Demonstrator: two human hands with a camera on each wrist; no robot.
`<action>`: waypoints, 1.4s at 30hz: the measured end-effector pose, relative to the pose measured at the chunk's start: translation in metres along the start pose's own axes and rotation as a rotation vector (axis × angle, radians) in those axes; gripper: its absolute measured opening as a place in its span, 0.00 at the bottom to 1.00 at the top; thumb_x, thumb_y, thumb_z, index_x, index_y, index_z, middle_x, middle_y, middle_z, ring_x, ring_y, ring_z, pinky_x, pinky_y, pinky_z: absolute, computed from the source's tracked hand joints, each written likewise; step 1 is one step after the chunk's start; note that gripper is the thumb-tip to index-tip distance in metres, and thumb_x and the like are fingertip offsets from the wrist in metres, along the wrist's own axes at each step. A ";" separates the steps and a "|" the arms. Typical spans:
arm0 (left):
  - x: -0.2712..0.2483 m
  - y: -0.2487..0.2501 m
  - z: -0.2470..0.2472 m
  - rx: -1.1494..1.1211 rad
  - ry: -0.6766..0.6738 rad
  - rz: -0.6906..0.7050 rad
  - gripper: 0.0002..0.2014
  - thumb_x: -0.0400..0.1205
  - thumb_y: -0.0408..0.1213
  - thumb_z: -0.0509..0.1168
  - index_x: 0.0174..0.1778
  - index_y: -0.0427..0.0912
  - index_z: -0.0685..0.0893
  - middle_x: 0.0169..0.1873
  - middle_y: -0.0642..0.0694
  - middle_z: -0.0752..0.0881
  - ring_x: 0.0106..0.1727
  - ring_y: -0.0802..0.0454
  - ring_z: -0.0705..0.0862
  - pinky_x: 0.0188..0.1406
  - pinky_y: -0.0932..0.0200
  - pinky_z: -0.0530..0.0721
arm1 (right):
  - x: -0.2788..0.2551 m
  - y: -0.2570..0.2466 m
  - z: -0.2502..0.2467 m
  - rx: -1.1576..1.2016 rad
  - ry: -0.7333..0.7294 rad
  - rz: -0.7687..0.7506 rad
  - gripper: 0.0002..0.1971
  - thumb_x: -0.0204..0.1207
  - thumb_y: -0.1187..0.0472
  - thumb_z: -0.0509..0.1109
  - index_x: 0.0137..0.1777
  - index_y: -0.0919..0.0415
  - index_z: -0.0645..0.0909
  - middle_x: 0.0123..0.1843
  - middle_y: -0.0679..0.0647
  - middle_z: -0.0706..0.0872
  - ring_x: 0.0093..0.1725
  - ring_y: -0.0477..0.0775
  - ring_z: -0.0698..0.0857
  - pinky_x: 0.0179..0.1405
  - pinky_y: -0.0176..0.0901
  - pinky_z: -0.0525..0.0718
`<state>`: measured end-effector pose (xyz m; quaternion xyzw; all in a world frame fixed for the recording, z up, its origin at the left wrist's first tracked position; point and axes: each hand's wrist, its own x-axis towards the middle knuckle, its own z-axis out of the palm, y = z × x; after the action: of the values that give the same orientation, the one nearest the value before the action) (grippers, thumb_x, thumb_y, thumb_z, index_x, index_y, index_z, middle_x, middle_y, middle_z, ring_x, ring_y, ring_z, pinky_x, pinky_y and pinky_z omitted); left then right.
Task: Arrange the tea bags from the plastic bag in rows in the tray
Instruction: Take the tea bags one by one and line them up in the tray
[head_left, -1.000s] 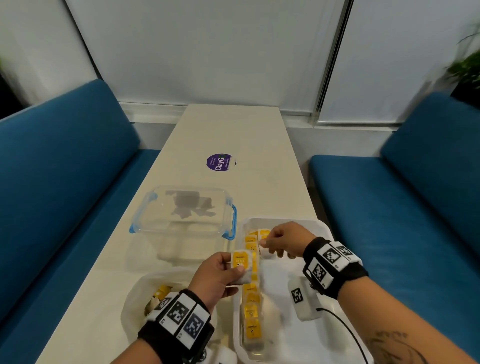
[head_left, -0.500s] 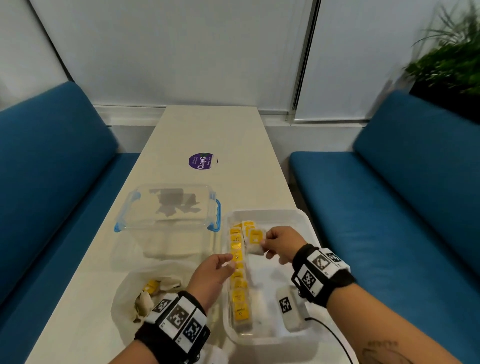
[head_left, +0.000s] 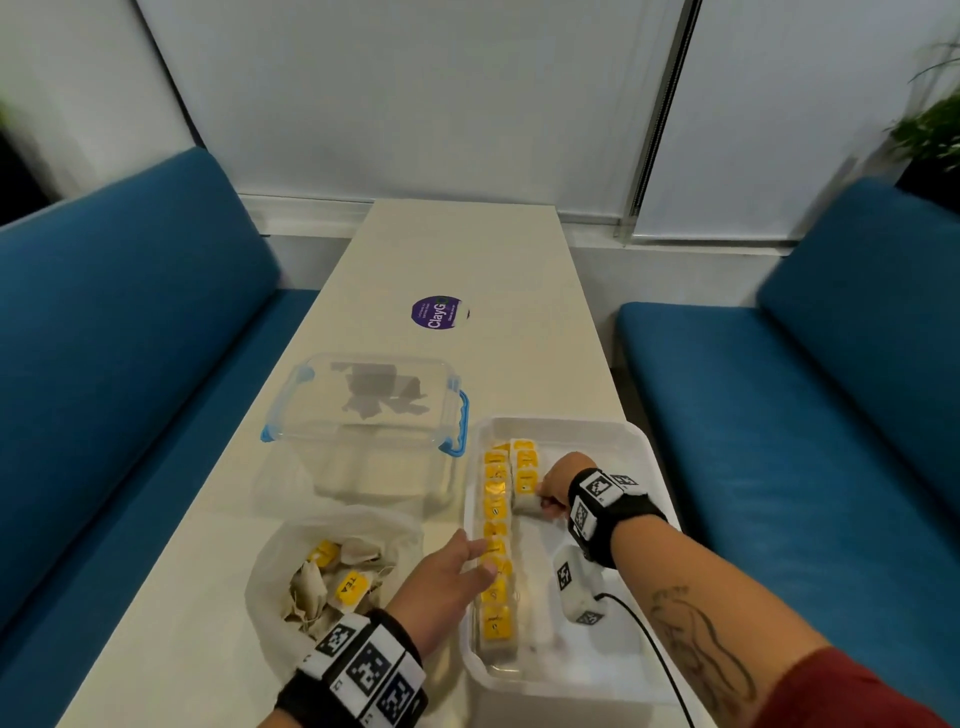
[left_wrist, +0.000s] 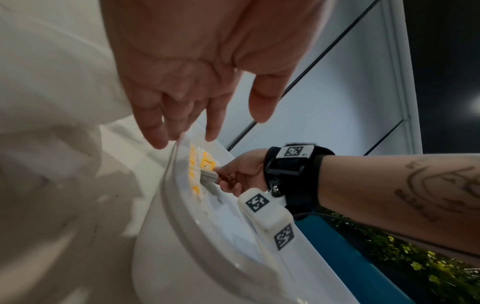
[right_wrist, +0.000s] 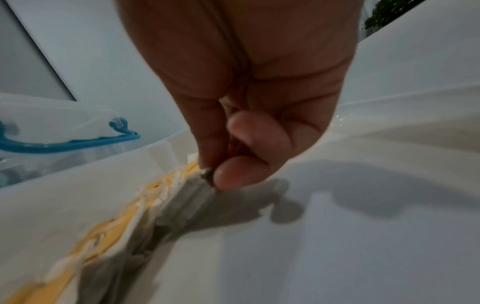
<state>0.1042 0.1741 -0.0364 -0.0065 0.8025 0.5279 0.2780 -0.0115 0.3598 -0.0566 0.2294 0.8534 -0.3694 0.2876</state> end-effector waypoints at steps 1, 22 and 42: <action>0.000 0.000 0.001 -0.005 0.005 -0.001 0.23 0.85 0.40 0.58 0.76 0.44 0.68 0.82 0.50 0.55 0.81 0.54 0.59 0.62 0.68 0.62 | 0.009 0.003 -0.002 0.035 -0.012 -0.029 0.09 0.77 0.66 0.67 0.36 0.58 0.75 0.26 0.50 0.88 0.31 0.48 0.82 0.21 0.26 0.79; -0.036 -0.036 -0.138 0.644 0.510 -0.083 0.11 0.75 0.37 0.67 0.40 0.63 0.84 0.76 0.52 0.66 0.75 0.48 0.67 0.71 0.49 0.65 | -0.125 -0.103 0.109 -0.433 -0.349 -0.635 0.10 0.74 0.71 0.68 0.54 0.68 0.86 0.46 0.59 0.88 0.41 0.51 0.85 0.46 0.41 0.85; -0.052 -0.072 -0.150 0.604 0.327 -0.001 0.28 0.78 0.31 0.58 0.75 0.53 0.67 0.67 0.49 0.68 0.58 0.48 0.81 0.51 0.58 0.80 | -0.122 -0.086 0.197 -1.014 -0.056 -0.691 0.15 0.80 0.67 0.61 0.66 0.70 0.75 0.62 0.68 0.79 0.60 0.69 0.81 0.57 0.54 0.78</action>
<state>0.1040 -0.0005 -0.0308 -0.0088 0.9564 0.2585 0.1355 0.0890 0.1345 -0.0434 -0.2358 0.9399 0.0048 0.2470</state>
